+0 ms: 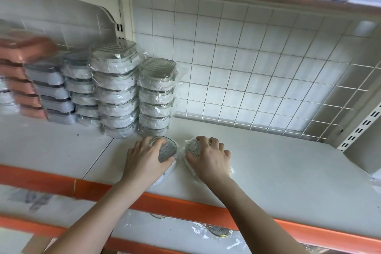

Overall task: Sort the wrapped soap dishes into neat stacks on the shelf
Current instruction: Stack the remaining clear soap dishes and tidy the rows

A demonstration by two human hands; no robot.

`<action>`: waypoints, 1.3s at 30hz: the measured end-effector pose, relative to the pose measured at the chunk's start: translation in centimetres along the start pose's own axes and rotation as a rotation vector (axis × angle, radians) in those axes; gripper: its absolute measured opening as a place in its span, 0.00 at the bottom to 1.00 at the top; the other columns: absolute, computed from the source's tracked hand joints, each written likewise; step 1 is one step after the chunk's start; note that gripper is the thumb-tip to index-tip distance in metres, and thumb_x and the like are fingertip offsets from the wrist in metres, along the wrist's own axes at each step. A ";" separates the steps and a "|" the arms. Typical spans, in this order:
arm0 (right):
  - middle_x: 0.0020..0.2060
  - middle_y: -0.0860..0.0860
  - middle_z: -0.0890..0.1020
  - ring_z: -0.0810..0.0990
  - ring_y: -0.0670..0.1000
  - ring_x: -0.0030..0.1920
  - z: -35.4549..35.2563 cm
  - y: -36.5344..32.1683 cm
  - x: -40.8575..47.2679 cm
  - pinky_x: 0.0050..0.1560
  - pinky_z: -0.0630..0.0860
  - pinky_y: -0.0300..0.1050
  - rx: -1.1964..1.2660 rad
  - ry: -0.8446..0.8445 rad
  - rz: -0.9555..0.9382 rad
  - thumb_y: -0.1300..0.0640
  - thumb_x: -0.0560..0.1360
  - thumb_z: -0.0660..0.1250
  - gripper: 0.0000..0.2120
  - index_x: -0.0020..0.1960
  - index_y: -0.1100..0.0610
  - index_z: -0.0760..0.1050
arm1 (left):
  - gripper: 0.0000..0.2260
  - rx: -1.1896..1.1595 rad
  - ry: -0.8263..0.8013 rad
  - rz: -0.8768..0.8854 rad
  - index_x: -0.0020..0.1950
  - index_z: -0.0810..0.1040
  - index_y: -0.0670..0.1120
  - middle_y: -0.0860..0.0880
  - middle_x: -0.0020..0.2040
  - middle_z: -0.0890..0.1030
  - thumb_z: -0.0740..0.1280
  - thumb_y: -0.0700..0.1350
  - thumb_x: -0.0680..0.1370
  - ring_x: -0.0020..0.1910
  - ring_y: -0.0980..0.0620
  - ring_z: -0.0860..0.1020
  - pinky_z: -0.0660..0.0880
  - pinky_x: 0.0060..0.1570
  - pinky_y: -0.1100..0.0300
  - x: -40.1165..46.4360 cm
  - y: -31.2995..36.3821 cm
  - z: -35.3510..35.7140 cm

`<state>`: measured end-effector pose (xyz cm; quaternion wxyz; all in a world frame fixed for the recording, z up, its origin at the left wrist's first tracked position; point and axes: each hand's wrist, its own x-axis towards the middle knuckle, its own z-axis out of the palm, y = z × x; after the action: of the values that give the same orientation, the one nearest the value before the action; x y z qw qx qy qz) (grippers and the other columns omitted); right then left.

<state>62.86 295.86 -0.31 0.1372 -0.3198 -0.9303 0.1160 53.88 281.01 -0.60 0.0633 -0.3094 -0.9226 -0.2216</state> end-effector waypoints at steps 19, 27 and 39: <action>0.57 0.54 0.77 0.75 0.57 0.53 -0.9 -2.2 -0.9 0.56 0.71 0.46 0.470 -0.010 -0.376 0.51 0.74 0.57 0.19 0.61 0.57 0.74 | 0.42 -0.110 -0.048 -0.122 0.71 0.63 0.53 0.51 0.63 0.71 0.58 0.69 0.58 0.63 0.48 0.69 0.70 0.60 0.50 -2.7 -1.6 -2.3; 0.53 0.54 0.79 0.80 0.44 0.50 -1.5 -5.4 -1.8 0.46 0.73 0.30 0.873 -0.169 -0.282 0.42 0.76 0.62 0.27 0.69 0.54 0.63 | 0.31 -0.253 0.386 0.099 0.63 0.71 0.48 0.50 0.56 0.75 0.64 0.61 0.64 0.56 0.47 0.73 0.73 0.53 0.52 -3.3 -3.0 -5.6; 0.65 0.46 0.65 0.77 0.44 0.56 -6.2 -10.9 0.1 0.54 0.75 0.35 1.178 0.290 -0.384 0.48 0.74 0.68 0.25 0.66 0.40 0.61 | 0.37 -0.429 0.192 0.479 0.70 0.57 0.62 0.54 0.73 0.57 0.74 0.53 0.67 0.74 0.61 0.52 0.48 0.69 0.73 1.4 -4.8 -11.1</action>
<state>58.66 288.35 8.84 0.4330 -0.0306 -0.7232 0.5372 49.65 273.37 7.92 0.1335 -0.5013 -0.7459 -0.4178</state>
